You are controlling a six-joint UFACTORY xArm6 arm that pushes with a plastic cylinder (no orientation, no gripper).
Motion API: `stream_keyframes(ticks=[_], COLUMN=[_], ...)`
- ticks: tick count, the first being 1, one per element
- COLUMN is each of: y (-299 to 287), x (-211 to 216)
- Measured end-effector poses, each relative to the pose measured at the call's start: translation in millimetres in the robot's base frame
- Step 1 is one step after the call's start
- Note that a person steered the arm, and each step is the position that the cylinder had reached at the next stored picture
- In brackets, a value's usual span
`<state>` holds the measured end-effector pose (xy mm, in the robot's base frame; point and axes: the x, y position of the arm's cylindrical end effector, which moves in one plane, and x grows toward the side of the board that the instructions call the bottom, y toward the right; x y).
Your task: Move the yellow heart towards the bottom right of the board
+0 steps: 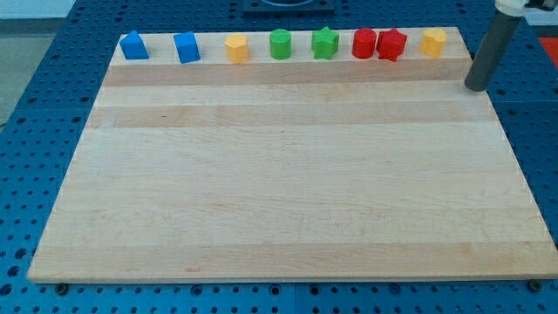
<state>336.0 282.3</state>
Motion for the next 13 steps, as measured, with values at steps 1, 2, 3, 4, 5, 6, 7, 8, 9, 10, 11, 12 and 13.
stream_keyframes(ticks=[1,2,3,4,5,6,7,8,9,10,11,12,13], y=[3.2,37.4,47.5,42.8,15.5,-22.2,-38.1,-31.0,22.1,38.4,28.3,-38.4,-69.6], x=[-3.3,-32.4,-69.8,-114.1,-133.9,-106.9,-36.9,-26.1,-37.9,-89.6,-119.2,-116.5,-65.5])
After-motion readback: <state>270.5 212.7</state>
